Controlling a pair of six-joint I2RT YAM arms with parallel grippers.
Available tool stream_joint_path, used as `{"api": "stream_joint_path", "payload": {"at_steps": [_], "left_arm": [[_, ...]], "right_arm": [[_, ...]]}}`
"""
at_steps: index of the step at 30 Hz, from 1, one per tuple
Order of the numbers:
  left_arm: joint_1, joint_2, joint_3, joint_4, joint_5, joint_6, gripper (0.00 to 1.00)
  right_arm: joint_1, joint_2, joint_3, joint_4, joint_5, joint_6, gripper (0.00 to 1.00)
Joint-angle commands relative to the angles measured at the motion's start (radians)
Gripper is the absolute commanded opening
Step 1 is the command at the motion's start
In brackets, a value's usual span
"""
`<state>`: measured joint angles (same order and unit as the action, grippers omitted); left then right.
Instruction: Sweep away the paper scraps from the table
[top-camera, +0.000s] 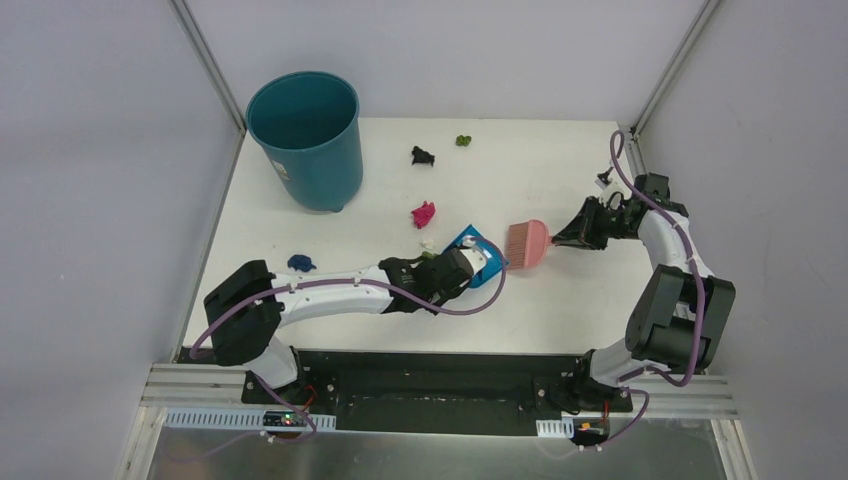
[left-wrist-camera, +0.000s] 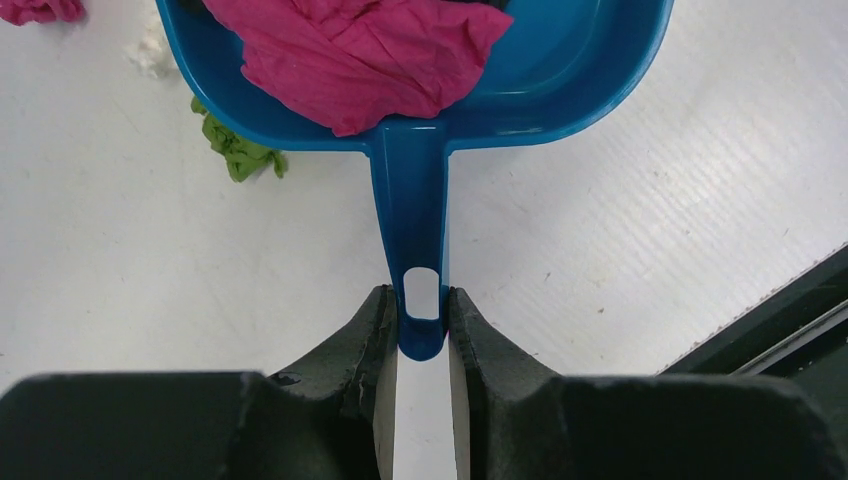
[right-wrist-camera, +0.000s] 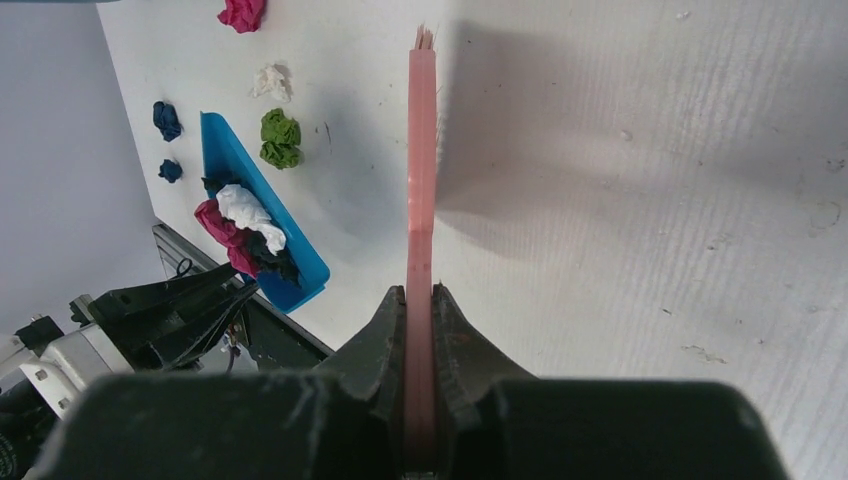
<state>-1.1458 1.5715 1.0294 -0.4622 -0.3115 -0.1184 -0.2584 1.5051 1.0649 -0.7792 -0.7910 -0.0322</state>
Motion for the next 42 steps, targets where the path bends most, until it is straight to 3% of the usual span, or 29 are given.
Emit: {"api": "stream_joint_path", "payload": {"at_steps": [1, 7, 25, 42], "left_arm": [[-0.006, 0.023, 0.071, 0.053, -0.020, -0.007, 0.00], [-0.006, 0.020, 0.097, 0.032, -0.025, -0.008, 0.00], [0.002, -0.040, 0.344, -0.293, -0.108, 0.007, 0.00], [0.114, -0.157, 0.589, -0.595, -0.182, 0.033, 0.00]], "right_arm": [[-0.003, -0.053, -0.008, 0.051, -0.059, -0.013, 0.00], [-0.004, -0.077, -0.018, 0.047, -0.056, -0.033, 0.00], [-0.004, -0.063, -0.011, 0.014, -0.095, -0.048, 0.00], [-0.002, -0.049, -0.008, -0.004, -0.117, -0.055, 0.00]]}}
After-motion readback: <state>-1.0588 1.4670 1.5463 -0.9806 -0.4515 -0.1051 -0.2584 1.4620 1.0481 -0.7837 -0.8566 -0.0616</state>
